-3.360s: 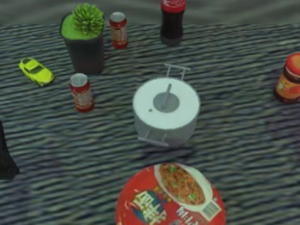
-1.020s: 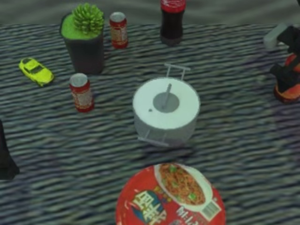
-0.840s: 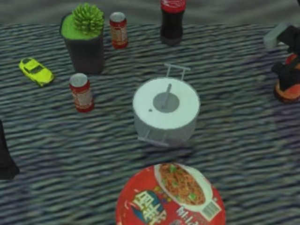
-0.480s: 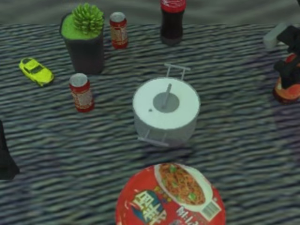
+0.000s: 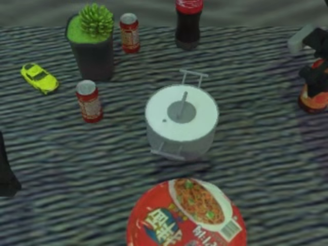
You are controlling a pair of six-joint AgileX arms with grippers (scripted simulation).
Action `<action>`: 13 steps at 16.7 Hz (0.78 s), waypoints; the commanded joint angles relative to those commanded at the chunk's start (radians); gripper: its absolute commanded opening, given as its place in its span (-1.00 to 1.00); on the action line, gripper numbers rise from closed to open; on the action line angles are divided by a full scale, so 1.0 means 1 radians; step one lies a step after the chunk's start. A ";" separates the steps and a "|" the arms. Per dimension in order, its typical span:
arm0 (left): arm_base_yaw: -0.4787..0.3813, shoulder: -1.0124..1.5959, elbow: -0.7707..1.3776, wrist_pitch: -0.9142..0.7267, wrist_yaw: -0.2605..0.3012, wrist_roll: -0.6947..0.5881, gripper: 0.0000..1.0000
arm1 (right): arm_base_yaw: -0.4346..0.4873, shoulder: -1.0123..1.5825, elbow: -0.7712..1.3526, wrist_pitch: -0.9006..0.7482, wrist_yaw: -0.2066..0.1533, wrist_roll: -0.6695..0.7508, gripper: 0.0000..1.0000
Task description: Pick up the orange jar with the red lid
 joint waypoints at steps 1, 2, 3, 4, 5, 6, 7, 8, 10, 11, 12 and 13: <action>0.000 0.000 0.000 0.000 0.000 0.000 1.00 | 0.000 0.000 0.000 0.000 0.000 0.000 -1.00; 0.000 0.000 0.000 0.000 0.000 0.000 1.00 | 0.000 0.000 0.000 0.000 0.000 0.000 -1.00; 0.000 0.000 0.000 0.000 0.000 0.000 1.00 | 0.000 0.000 0.000 0.000 0.000 0.000 -1.00; 0.000 0.000 0.000 0.000 0.000 0.000 1.00 | -0.003 0.000 0.000 -0.001 0.000 0.002 -1.00; 0.000 0.000 0.000 0.000 0.000 0.000 1.00 | -0.002 -0.002 -0.002 -0.001 0.000 0.001 -1.00; 0.000 0.000 0.000 0.000 0.000 0.000 1.00 | -0.001 -0.016 -0.016 -0.002 0.000 0.001 -1.00; 0.000 0.000 0.000 0.000 0.000 0.000 1.00 | -0.001 -0.039 -0.039 -0.004 0.000 0.002 -1.00; 0.000 0.000 0.000 0.000 0.000 0.000 1.00 | 0.000 -0.074 -0.072 -0.008 0.000 0.003 -1.00; 0.000 0.000 0.000 0.000 0.000 0.000 1.00 | 0.001 -0.174 -0.156 -0.017 -0.001 0.006 -1.00; 0.000 0.000 0.000 0.000 0.000 0.000 1.00 | 0.003 -0.236 -0.204 -0.023 -0.001 0.006 -1.00; 0.000 0.000 0.000 0.000 0.000 0.000 1.00 | 0.005 -0.299 -0.253 -0.029 -0.002 0.006 -1.00; 0.000 0.000 0.000 0.000 0.000 0.000 1.00 | 0.007 -0.358 -0.302 -0.036 -0.003 0.006 -1.00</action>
